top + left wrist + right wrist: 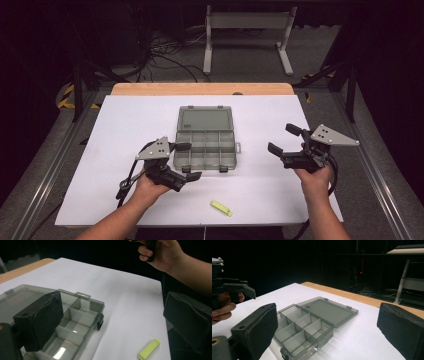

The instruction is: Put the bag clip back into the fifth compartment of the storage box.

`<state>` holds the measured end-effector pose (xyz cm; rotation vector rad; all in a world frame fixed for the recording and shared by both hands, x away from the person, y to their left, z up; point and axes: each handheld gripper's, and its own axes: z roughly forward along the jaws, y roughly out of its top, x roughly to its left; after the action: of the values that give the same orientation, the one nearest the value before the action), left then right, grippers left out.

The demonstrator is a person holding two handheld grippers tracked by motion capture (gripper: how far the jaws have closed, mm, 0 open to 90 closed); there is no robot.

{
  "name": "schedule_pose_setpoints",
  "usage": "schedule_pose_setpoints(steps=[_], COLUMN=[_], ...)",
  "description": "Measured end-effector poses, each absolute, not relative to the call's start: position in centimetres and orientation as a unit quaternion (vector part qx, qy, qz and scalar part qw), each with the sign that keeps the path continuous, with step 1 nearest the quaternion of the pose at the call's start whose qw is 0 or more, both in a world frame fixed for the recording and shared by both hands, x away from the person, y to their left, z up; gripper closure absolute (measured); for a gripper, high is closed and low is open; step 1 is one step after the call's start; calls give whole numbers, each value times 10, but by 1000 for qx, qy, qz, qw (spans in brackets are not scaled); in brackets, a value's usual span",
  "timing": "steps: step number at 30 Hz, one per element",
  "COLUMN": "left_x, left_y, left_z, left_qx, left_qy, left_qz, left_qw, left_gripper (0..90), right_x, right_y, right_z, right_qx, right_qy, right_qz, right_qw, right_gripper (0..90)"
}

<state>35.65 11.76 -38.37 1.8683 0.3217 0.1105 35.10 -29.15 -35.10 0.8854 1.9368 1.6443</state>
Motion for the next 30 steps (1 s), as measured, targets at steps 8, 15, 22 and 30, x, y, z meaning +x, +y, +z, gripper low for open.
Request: schedule_pose_setpoints(steps=[8,15,22,30], left_x=[348,350,341,334], left_y=[97,92,76,52], left_z=[-375,-376,-373,-375], left_qx=[809,829,874,918], left_qy=[120,115,71,44], left_qz=[58,47,74,66], left_qw=[573,545,475,389], left_gripper=[60,71,87,87], right_x=[354,354,354,355], right_y=[-290,-289,-289,-288], right_z=[-353,-354,-355,-356], right_qx=[323,326,325,327], right_qy=[703,705,706,709], right_qz=[598,595,594,590], right_qw=[210,206,206,204], right_gripper=[40,50,53,54])
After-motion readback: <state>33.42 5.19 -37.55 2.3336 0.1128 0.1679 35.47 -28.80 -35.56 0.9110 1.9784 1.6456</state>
